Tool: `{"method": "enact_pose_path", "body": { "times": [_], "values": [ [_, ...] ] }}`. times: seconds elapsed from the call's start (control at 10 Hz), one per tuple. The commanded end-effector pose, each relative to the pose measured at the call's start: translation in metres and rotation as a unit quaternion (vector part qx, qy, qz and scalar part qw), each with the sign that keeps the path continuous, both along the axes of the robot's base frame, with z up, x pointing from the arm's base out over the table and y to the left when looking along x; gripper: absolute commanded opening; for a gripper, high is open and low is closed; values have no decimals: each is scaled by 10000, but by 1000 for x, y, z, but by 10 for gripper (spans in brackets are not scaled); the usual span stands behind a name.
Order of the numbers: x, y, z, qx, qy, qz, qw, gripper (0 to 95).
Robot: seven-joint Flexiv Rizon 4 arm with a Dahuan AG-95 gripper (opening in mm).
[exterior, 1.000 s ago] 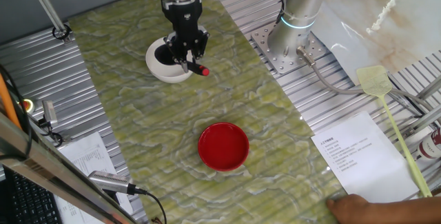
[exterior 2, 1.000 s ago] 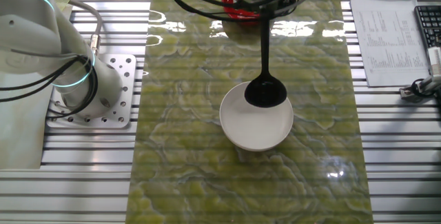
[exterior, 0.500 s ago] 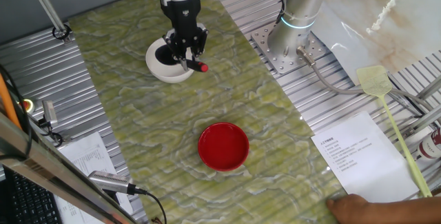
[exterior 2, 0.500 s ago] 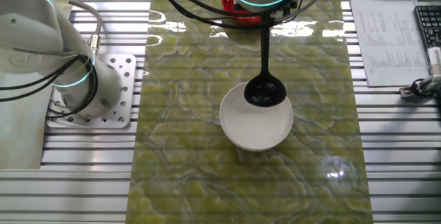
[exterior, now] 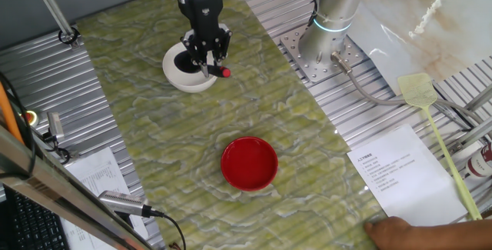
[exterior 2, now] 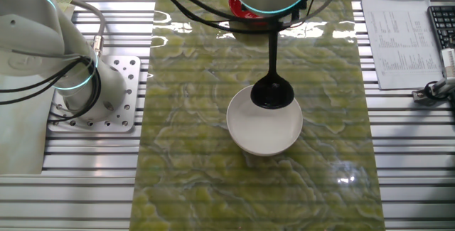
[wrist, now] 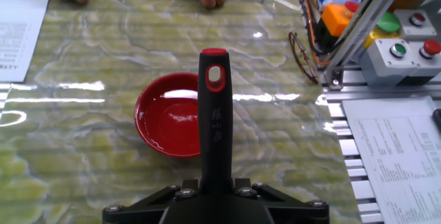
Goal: Scoop water with a large spoon from one bowl to another
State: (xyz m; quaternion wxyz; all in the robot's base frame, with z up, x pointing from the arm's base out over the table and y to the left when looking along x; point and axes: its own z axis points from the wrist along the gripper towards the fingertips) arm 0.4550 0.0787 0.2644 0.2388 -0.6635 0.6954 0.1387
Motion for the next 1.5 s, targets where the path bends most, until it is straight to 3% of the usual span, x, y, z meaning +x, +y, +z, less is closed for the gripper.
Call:
{"method": "enact_pose_path", "body": {
  "times": [0.1, 0.6, 1.5],
  "values": [
    [1, 0, 0, 48, 1, -4, 10000, 0],
    [2, 2, 0, 133, 33, -50, 9999, 0],
    [11, 16, 9, 44, 169, -104, 9998, 0]
  ]
}}
